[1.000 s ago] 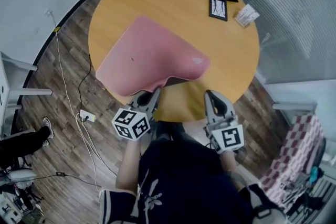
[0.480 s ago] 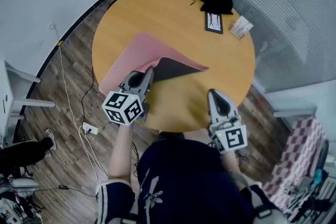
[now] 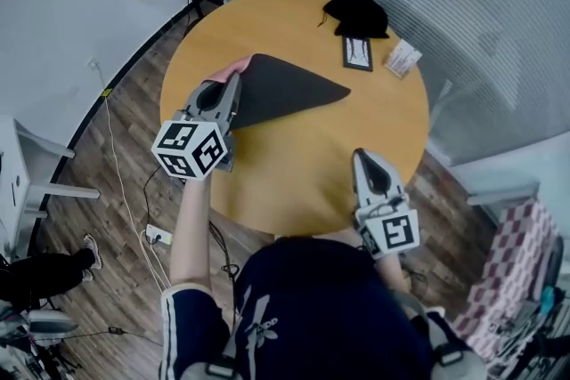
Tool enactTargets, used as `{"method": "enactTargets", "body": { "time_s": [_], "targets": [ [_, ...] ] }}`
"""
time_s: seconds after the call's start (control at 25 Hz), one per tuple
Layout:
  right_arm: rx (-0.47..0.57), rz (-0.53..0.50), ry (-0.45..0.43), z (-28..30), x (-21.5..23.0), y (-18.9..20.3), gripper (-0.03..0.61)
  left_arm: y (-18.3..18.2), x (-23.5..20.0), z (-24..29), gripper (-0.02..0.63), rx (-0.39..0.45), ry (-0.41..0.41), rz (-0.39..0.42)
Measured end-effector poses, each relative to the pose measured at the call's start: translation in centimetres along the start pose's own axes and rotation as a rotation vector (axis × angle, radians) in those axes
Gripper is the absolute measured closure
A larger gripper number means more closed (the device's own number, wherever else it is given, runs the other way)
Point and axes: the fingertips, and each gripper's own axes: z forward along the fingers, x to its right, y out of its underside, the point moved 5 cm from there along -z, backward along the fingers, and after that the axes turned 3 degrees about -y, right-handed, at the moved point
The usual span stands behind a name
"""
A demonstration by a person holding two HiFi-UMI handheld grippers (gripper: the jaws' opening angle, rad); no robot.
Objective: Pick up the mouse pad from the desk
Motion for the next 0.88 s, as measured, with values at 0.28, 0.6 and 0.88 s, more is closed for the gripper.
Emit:
{"method": "enactTargets", "body": {
  "time_s": [0.28,0.6,0.88],
  "targets": [
    [0.018,0.000,0.025,-0.4,0.7,-0.9,0.575,-5.9,-1.3,1.9,0.595,0.067,-0.021,0.089],
    [-0.017,-0.038,0.047,-1.9,1.3,-0.5,0.575,-12.4,0.0,2.4,0.595,0.147,-0.047,0.248],
    [0.028,-0.011,0.043,-3.3,1.0,-0.9,0.575,-15.5,0.9,-0.4,0.595,0.211,-0.086,0.286]
  ]
}}
